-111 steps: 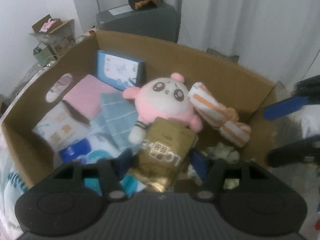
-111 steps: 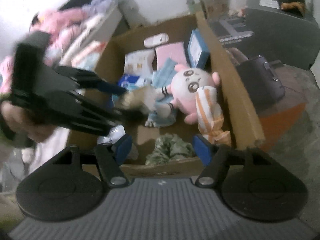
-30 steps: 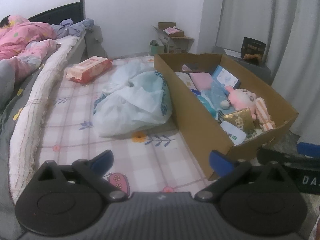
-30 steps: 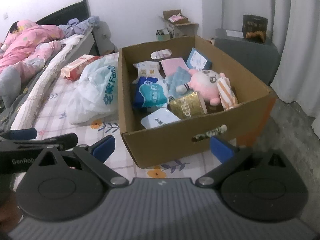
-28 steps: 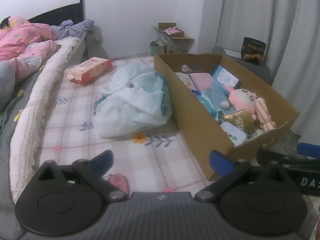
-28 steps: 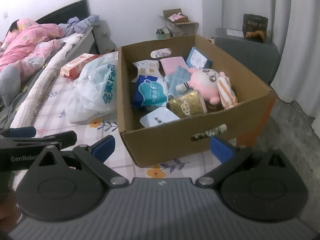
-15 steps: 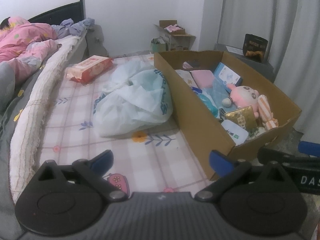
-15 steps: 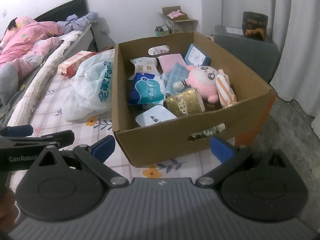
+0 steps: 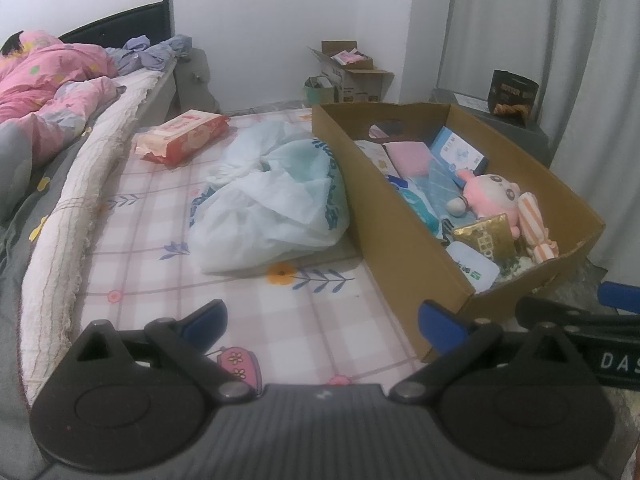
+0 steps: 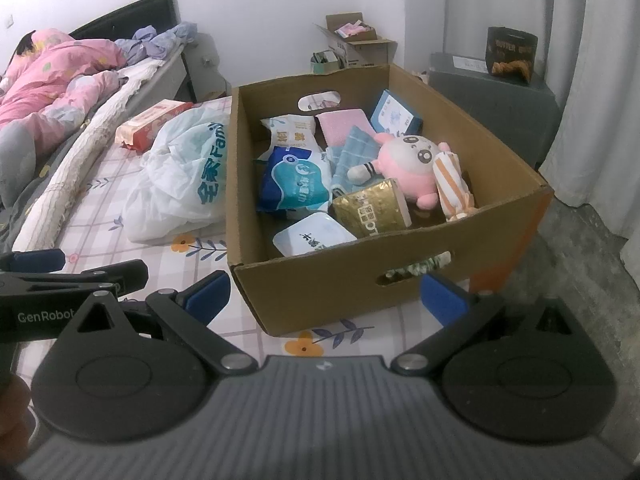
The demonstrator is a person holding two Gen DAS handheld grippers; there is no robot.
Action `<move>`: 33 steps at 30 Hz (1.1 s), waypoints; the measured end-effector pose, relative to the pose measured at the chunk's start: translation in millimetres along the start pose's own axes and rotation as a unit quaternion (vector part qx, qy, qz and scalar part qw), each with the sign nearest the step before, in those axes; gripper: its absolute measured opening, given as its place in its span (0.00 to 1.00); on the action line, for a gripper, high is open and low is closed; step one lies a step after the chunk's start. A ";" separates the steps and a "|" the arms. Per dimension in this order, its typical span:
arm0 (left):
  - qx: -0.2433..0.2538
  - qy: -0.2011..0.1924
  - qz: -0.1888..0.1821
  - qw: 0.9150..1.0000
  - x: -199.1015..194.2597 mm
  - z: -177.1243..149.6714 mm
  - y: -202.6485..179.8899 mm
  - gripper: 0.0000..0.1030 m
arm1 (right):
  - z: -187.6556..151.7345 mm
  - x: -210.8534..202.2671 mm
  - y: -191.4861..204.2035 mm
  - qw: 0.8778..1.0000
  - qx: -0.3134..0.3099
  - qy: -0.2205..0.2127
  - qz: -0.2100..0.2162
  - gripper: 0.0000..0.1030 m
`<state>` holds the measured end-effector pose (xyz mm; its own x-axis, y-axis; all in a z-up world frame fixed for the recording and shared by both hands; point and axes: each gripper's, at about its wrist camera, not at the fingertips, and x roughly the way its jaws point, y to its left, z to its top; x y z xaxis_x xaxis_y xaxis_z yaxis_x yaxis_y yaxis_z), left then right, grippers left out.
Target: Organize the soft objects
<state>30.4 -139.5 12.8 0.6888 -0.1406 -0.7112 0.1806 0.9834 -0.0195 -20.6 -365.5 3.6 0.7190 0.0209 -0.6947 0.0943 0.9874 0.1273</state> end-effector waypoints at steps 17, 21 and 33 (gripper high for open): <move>-0.004 0.003 0.000 1.000 0.6 1.0 3.3 0.99 | 3.3 1.8 2.5 1.000 -0.004 0.000 0.000 0.99; -0.004 0.003 -0.001 1.000 0.6 1.0 3.6 0.99 | 3.4 1.7 2.6 1.000 -0.004 0.000 -0.001 0.99; -0.005 0.004 0.000 1.000 0.4 0.9 4.9 0.98 | 3.7 1.9 3.1 1.000 -0.005 0.000 -0.001 0.99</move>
<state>32.2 -134.8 13.1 0.6833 -0.1404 -0.7165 0.1742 0.9843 -0.0268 -16.5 -363.1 5.3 0.7182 0.0198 -0.6955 0.0889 0.9888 0.1200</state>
